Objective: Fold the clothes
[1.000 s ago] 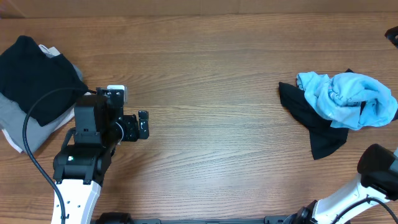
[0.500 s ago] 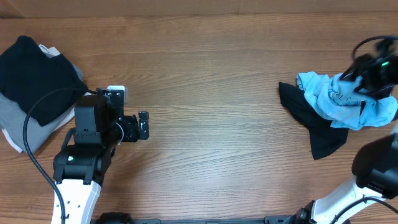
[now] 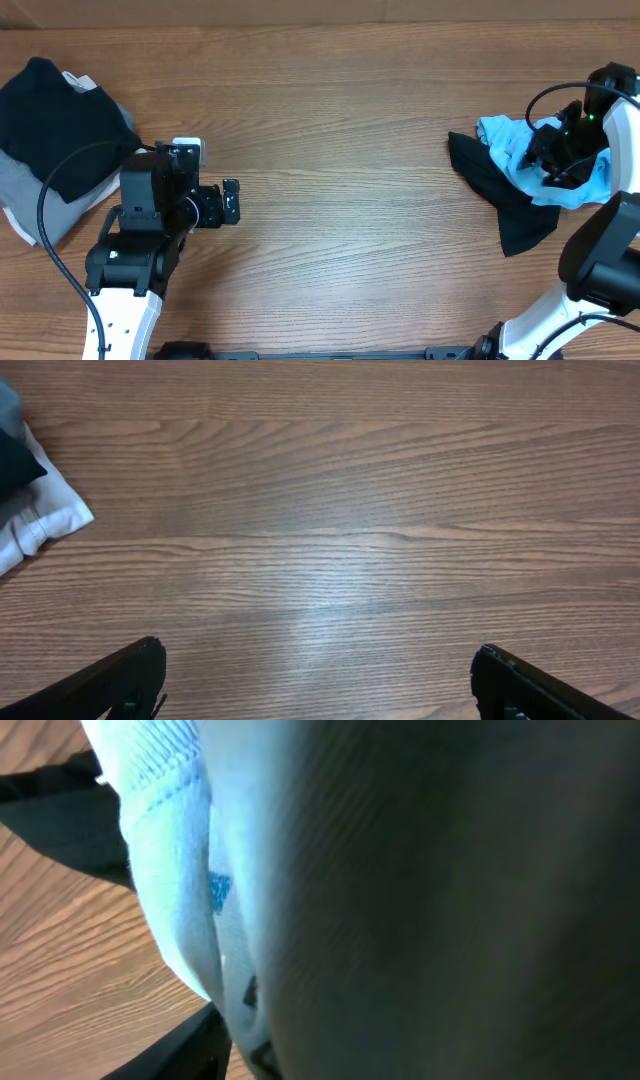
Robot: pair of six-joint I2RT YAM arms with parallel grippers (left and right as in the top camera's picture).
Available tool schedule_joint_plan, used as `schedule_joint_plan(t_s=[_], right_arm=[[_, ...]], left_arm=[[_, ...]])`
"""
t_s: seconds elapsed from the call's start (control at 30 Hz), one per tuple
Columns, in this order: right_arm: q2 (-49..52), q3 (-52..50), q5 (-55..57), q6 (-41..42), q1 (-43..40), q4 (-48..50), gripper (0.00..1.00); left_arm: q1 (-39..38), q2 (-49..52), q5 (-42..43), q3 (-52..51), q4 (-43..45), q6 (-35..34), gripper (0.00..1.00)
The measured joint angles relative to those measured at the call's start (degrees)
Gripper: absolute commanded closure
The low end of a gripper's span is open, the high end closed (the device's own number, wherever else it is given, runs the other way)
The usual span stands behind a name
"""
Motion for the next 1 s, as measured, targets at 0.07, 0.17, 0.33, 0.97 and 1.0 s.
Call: schedule_joint_plan(t_s=[0.07, 0.17, 0.33, 0.97, 1.0], right_arm=[[0.0, -0.35, 0.81, 0.52, 0.35, -1.66, 0.4], [0.0, -1.4, 1.49, 1.73, 0.35, -1.55, 0.39], [0.0, -2.45, 2.75, 3.45, 0.37, -0.13, 0.38], [-4.44, -5.42, 1.46, 5.79, 3.28, -2.91, 0.95], [-4.74, -4.68, 1.25, 5.81, 3.28, -3.63, 0.95]], left_arm=[[0.0, 0.0, 0.02, 0.0, 0.0, 0.02, 0.0], [0.0, 0.0, 0.0, 0.0, -0.02, 0.0, 0.0], [0.0, 0.0, 0.02, 0.0, 0.0, 0.02, 0.0], [0.0, 0.0, 0.0, 0.0, 0.0, 0.02, 0.0], [0.0, 0.0, 0.0, 0.0, 0.0, 0.0, 0.0]])
